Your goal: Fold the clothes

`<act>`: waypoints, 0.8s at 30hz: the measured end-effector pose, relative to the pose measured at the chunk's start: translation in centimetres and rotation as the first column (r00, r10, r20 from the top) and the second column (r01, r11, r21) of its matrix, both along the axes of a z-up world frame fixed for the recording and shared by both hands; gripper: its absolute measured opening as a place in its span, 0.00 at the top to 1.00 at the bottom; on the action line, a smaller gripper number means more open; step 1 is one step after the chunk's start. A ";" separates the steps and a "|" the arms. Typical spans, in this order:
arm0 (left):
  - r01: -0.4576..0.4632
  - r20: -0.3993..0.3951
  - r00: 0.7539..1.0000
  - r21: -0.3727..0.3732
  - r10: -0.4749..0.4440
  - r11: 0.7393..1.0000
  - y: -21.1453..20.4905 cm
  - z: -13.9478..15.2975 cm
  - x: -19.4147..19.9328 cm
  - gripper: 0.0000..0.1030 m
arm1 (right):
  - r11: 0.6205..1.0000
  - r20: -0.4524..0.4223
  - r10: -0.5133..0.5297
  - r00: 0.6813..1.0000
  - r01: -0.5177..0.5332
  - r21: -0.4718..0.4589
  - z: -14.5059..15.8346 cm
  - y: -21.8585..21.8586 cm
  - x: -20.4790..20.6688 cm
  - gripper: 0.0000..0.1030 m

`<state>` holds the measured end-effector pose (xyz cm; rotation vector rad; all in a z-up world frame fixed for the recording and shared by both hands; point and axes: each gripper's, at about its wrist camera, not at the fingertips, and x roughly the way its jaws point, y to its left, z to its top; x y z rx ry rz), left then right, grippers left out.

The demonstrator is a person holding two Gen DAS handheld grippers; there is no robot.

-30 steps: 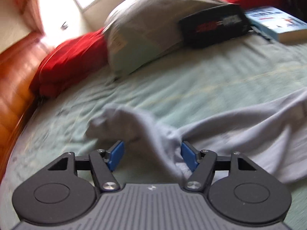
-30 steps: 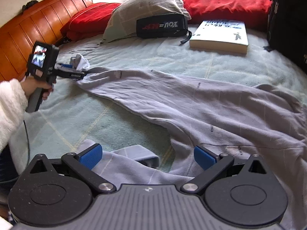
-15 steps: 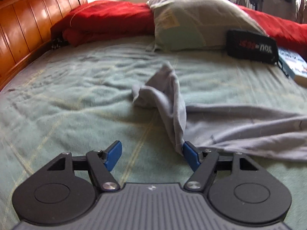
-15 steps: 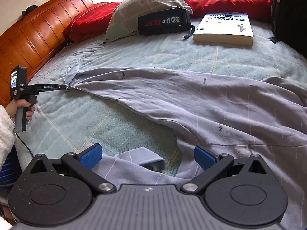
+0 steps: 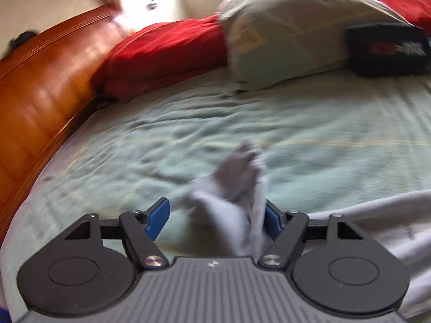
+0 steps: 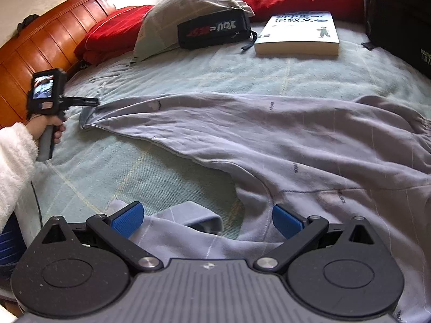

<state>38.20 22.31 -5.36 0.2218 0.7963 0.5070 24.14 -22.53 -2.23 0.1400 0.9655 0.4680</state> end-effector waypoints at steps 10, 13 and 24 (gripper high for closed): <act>-0.157 -0.010 0.988 -0.094 0.157 0.983 8.2 0.6 -8.5 0.34 | 1.000 0.015 0.026 1.000 -0.026 0.006 0.1 0.4 0.8 0.00; -0.130 0.064 0.987 -0.244 0.150 0.961 9.2 1.5 -9.1 0.34 | 1.000 0.019 0.031 0.999 -0.031 0.001 0.2 0.8 0.9 0.00; -0.010 0.065 0.997 -0.320 0.033 0.947 5.3 0.1 -1.3 0.92 | 1.000 0.016 0.009 1.000 -0.009 -0.015 0.5 1.1 0.4 0.00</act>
